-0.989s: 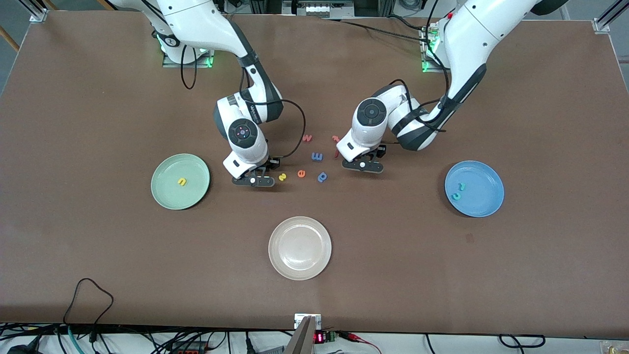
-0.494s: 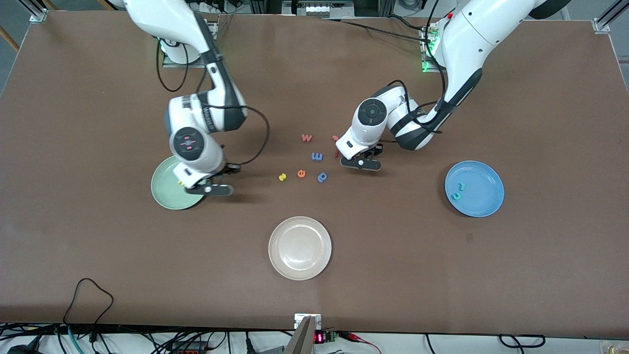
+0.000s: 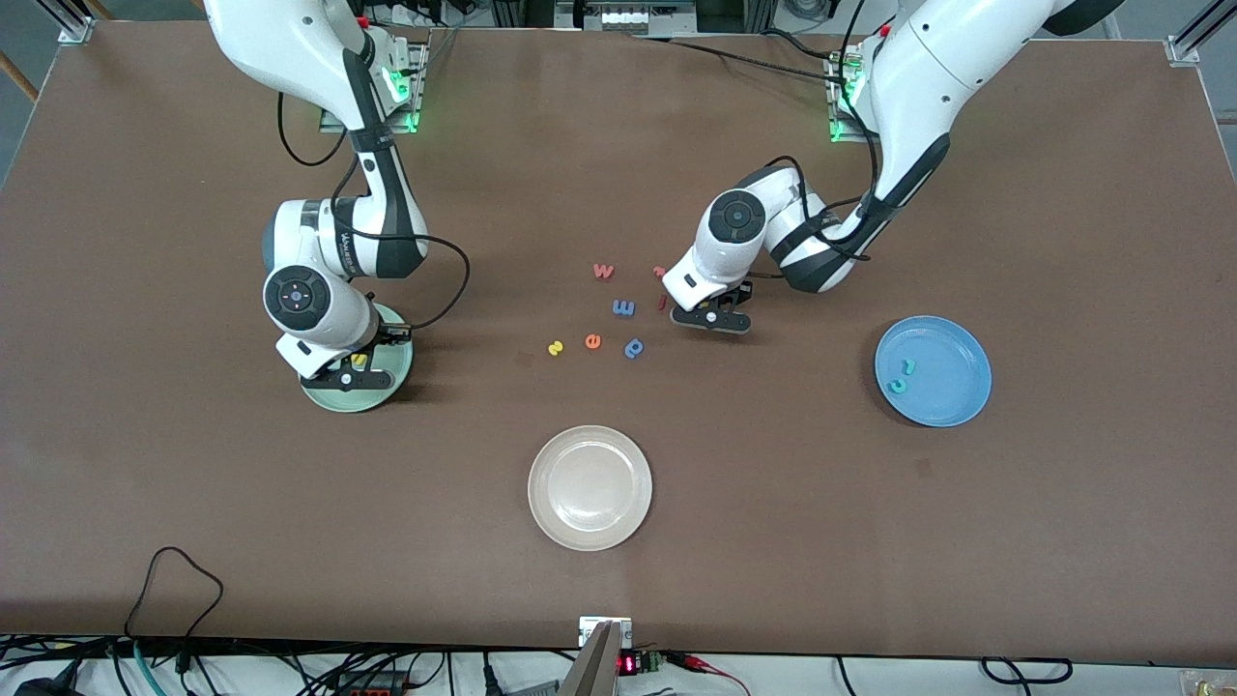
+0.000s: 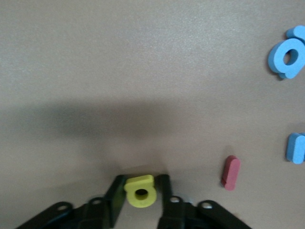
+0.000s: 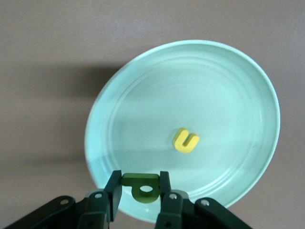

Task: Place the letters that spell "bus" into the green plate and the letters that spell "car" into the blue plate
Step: 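Drop green p on green plate while the left gripper carries d to blue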

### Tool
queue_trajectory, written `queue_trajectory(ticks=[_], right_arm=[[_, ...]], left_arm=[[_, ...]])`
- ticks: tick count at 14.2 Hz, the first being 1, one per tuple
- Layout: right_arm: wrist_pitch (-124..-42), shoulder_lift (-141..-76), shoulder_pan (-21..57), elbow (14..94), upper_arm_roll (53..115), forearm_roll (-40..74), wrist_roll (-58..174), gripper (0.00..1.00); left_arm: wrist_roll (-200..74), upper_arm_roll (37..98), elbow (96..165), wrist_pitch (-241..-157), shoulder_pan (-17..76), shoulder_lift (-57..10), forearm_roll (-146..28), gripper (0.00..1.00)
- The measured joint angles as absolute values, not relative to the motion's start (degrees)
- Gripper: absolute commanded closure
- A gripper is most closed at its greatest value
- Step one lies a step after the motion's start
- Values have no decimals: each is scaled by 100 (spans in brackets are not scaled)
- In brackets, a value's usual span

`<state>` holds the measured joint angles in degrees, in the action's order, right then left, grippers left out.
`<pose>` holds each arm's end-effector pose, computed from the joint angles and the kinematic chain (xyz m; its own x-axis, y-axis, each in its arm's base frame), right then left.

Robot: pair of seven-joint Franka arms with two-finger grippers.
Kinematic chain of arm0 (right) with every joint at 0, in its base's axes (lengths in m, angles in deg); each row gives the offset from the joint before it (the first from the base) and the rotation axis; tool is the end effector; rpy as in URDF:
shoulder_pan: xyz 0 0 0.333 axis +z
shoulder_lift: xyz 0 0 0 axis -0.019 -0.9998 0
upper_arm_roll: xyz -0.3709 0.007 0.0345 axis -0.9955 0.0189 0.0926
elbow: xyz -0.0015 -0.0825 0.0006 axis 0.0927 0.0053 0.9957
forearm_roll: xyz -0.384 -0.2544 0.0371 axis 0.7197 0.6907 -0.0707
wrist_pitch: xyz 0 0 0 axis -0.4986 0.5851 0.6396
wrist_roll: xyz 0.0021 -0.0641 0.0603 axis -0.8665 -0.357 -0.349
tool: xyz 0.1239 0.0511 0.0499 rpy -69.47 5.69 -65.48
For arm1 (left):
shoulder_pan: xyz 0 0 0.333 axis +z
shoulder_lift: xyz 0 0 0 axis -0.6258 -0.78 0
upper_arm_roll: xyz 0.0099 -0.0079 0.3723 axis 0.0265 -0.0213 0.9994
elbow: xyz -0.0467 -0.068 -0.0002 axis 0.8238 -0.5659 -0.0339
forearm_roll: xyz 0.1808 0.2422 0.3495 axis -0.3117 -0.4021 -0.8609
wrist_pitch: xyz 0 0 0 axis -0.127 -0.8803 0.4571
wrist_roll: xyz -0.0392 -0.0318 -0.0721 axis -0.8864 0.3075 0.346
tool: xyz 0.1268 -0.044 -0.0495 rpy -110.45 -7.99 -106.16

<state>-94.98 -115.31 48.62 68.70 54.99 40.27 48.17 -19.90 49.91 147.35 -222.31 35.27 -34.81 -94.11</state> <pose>0.6335 0.1601 0.1850 0.9872 0.0066 -0.1596 0.0313 -0.9879 0.1522 0.5022 -0.4125 0.1263 0.9892 -0.1111 -0.0952 -0.1085 -0.9936 0.0321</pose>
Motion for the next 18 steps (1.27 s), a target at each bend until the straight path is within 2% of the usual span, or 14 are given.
queue_trajectory(ticks=[1, 2, 5, 9, 11, 14, 15, 16, 17, 18], right_arm=[[-9599, -11562, 4862, 6932, 5502, 4025, 4818, 47], [-9657, -11603, 4862, 6964, 5505, 4024, 4818, 0], [-9699, -11654, 4879, 6964, 5513, 4008, 4818, 0], [-9696, -11462, 5195, 6795, 5561, 3687, 4658, 0], [-9699, -11420, 5608, 6634, 5586, 3191, 4517, 9], [-9703, -11634, 6149, 6239, 5607, 2702, 4396, 12], [-9705, -11776, 6276, 6082, 5614, 2664, 4395, 12], [-9710, -11934, 6383, 5925, 5619, 2661, 4396, 12], [-9713, -12096, 6478, 5772, 5625, 2661, 4398, 12], [-9718, -12238, 6558, 5638, 5628, 2661, 4411, 12]], left_arm=[[-1965, 4991, 14752, -22240, 3526, -3473, -9411, 86], [-1933, 4991, 14754, -22244, 3527, -3471, -9411, 86], [-1909, 4996, 14748, -22177, 3543, -3418, -9413, 86], [-2713, 5019, 14375, -20706, 3989, -2754, -9434, 86], [-3424, 5046, 14209, -20223, 4460, -2473, -9434, 86], [-4400, 5092, 14212, -20117, 5350, -2412, -9513, 84], [-4658, 5106, 14238, -20117, 5641, -2432, -9609, 71], [-4831, 5112, 14278, -20117, 5883, -2460, -9691, 36], [-4923, 5113, 14319, -20118, 6062, -2494, -9715, 14], [-4983, 5112, 14354, -20120, 6156, -2522, -9715, 0]])
